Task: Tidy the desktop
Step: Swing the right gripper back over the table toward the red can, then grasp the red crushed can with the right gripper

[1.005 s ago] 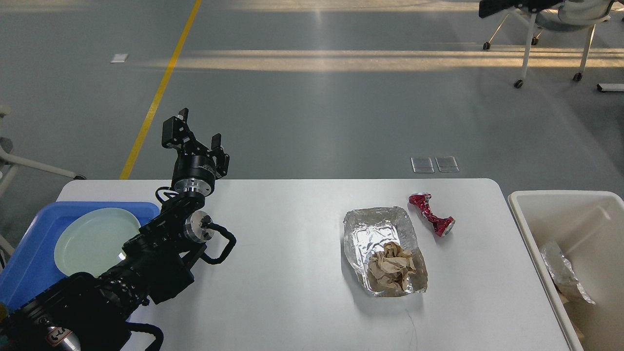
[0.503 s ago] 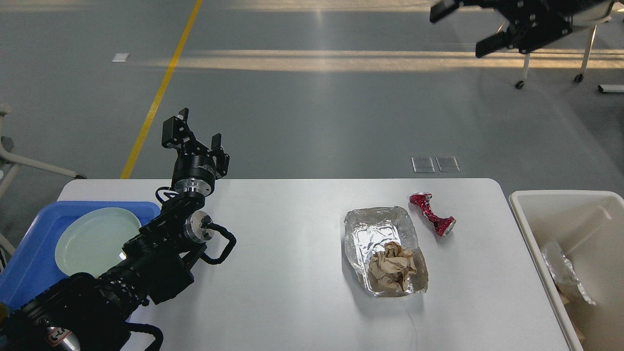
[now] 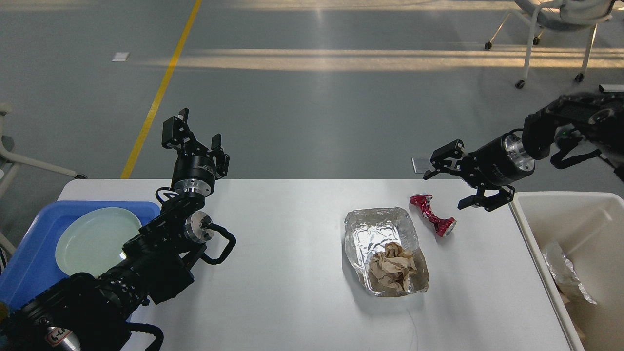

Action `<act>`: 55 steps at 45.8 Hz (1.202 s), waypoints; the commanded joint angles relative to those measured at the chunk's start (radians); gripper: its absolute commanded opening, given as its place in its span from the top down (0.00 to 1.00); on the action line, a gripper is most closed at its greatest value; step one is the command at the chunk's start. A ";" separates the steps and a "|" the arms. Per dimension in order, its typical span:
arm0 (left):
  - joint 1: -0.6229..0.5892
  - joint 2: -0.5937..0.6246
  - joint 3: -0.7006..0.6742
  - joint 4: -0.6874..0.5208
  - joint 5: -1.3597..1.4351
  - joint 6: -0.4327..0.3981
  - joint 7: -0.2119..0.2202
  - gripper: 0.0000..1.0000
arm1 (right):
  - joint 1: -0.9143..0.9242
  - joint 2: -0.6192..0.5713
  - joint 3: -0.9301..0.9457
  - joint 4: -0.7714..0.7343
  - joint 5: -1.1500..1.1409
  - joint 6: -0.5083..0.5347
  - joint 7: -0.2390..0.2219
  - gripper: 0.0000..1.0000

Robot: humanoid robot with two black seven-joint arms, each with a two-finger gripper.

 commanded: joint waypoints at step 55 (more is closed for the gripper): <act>0.000 0.000 0.000 0.000 0.000 0.000 0.000 0.01 | -0.473 0.227 0.188 -0.258 0.007 -0.722 -0.099 0.14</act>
